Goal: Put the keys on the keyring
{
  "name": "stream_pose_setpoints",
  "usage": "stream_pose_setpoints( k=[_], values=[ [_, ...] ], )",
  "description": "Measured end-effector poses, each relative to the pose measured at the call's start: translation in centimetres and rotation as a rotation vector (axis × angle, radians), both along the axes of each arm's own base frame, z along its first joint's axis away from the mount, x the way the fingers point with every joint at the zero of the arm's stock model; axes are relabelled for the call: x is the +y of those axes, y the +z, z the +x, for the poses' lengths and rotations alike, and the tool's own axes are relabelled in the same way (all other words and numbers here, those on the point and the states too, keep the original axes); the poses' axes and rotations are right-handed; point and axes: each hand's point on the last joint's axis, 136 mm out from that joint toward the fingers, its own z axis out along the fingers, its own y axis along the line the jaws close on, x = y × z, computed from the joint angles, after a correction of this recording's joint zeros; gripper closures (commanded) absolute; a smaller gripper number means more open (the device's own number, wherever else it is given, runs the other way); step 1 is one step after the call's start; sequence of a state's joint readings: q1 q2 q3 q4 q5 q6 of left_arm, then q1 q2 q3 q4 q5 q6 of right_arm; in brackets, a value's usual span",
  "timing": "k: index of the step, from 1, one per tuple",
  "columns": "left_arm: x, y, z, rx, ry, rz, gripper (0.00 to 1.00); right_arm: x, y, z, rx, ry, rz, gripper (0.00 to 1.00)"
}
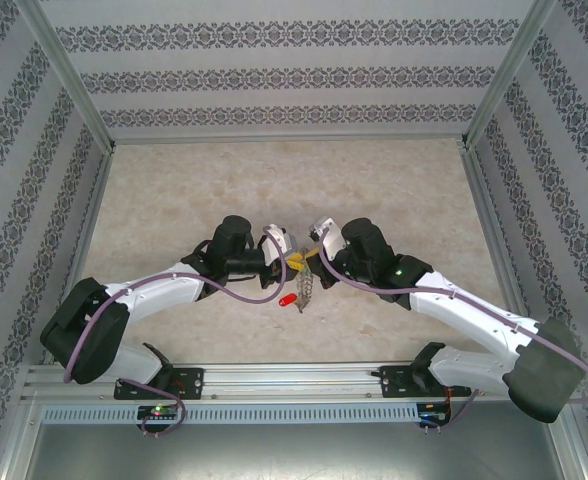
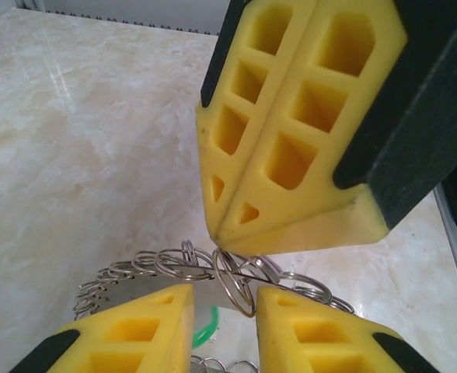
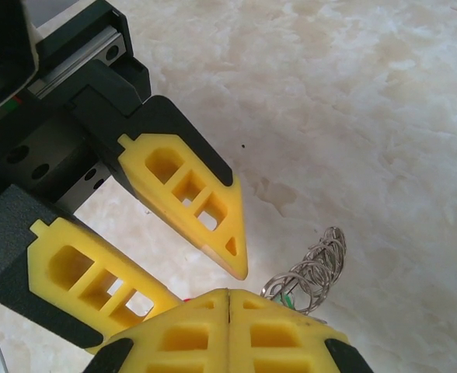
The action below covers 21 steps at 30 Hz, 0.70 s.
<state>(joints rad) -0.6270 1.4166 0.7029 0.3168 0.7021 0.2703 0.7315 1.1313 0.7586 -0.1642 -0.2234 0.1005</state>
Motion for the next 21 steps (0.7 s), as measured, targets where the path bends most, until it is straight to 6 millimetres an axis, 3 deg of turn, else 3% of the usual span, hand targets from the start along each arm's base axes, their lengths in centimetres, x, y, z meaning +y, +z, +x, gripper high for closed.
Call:
stream_pose_setpoints(
  k=[15,21],
  values=[
    [-0.01,-0.37,0.62,-0.003,0.018,0.024,0.68,0.42,-0.06,-0.45,0.006,0.023,0.002,1.0],
    [-0.28,-0.28,0.95,-0.005,0.015,0.026,0.71,0.48,0.16,-0.4,0.001,0.027,0.003,1.0]
  ],
)
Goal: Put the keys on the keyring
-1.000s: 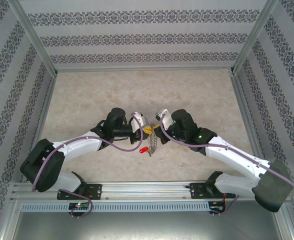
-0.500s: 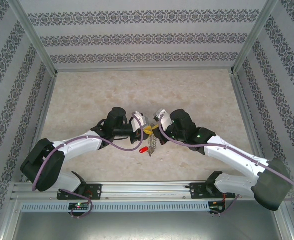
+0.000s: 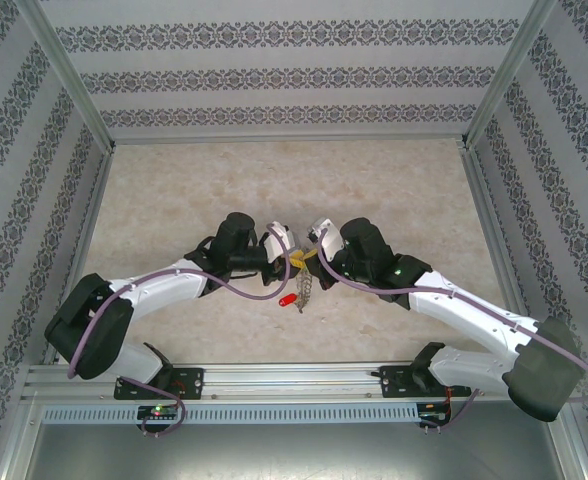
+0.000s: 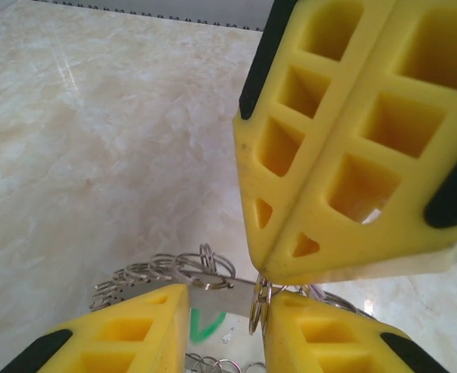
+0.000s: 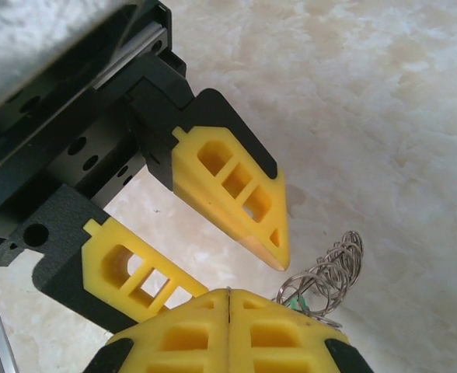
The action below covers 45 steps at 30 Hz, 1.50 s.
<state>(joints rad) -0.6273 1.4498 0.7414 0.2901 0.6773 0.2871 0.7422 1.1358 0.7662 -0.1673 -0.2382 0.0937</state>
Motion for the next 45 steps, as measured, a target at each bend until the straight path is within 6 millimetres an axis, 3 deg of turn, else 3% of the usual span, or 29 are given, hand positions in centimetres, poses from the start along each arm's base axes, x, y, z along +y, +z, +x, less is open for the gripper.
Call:
stream_pose_setpoints(
  k=[11,39,45],
  values=[
    [-0.2,-0.1,-0.5,-0.001,-0.032,0.004,1.0,0.0,-0.2,0.1,-0.006,0.007,-0.011,1.0],
    [0.1,-0.4,-0.1,-0.001,-0.004,0.019,1.0,0.3,-0.9,0.5,0.019,0.004,-0.036,0.89],
    [0.1,-0.4,0.0,-0.003,0.002,0.022,1.0,0.4,-1.1,0.4,0.027,0.01,-0.037,0.92]
  ],
)
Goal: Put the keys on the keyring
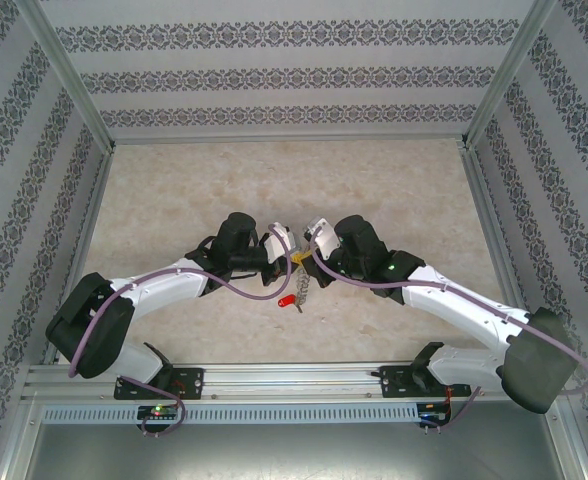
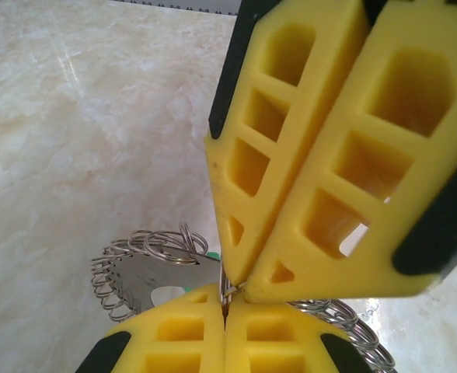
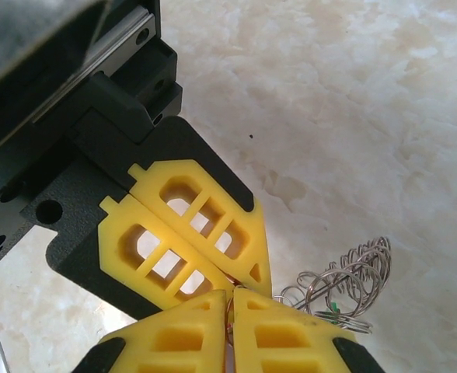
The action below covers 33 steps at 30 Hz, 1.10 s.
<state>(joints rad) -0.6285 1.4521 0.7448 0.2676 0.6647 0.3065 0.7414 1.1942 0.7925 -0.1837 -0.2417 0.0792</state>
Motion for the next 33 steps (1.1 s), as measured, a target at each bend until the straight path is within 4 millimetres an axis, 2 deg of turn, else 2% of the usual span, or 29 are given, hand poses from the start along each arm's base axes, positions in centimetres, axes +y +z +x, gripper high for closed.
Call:
stream_pose_setpoints(
  k=[3,21,25,29,33],
  values=[
    [0.0,0.0,0.0,0.0,0.001,0.001,1.0,0.0,0.0,0.1,-0.004,0.0,-0.002,1.0],
    [0.2,0.3,0.0,-0.016,0.02,-0.025,1.0,-1.5,0.4,0.8,0.021,-0.074,0.011,1.0],
    [0.2,0.3,0.0,-0.019,0.019,-0.025,0.84,-1.4,0.4,0.7,0.03,-0.075,0.018,1.0],
    [0.2,0.3,0.1,-0.024,0.019,-0.022,0.76,-1.2,0.4,0.5,0.036,-0.063,0.022,1.0],
    [0.3,0.6,0.0,-0.034,0.017,-0.022,0.73,-1.1,0.5,0.3,0.039,-0.053,0.029,1.0]
  ],
)
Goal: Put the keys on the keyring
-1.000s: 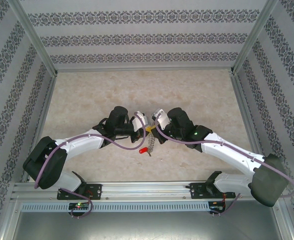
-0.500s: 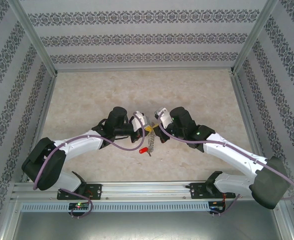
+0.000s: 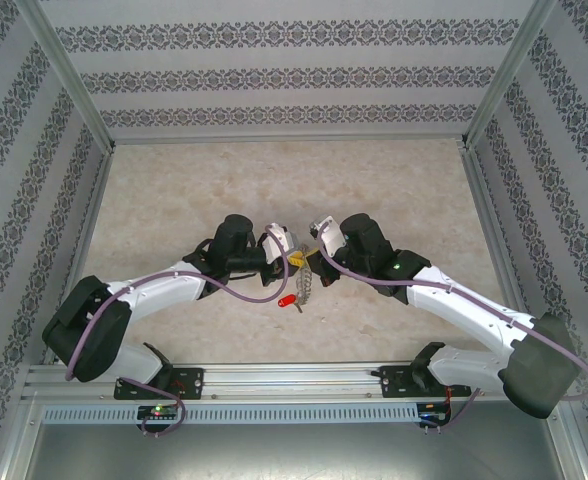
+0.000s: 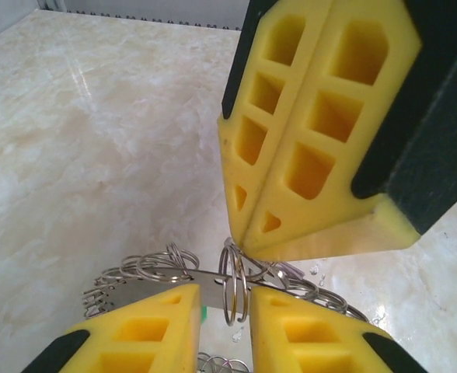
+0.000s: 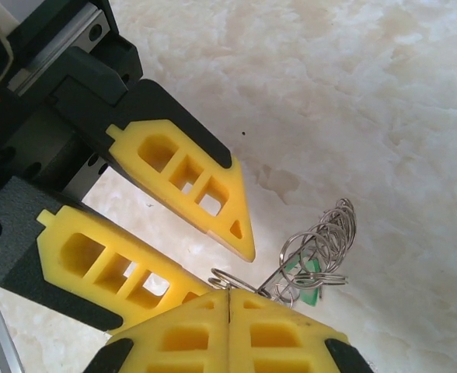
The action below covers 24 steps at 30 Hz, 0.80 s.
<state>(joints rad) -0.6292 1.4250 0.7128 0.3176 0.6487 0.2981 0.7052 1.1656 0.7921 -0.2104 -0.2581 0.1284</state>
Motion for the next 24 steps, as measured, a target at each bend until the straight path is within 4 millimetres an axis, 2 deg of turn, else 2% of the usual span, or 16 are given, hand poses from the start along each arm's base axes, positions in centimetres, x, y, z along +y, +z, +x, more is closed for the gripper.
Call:
stream_pose_setpoints(
  k=[8,24],
  values=[
    [0.15,0.04,-0.2,-0.005,-0.005,0.009,0.69,0.44,0.11,-0.47,0.001,0.024,0.004,1.0],
    [0.3,-0.05,0.03,-0.009,0.0,0.041,0.71,0.62,0.17,-0.68,-0.012,0.044,-0.003,1.0]
  ],
)
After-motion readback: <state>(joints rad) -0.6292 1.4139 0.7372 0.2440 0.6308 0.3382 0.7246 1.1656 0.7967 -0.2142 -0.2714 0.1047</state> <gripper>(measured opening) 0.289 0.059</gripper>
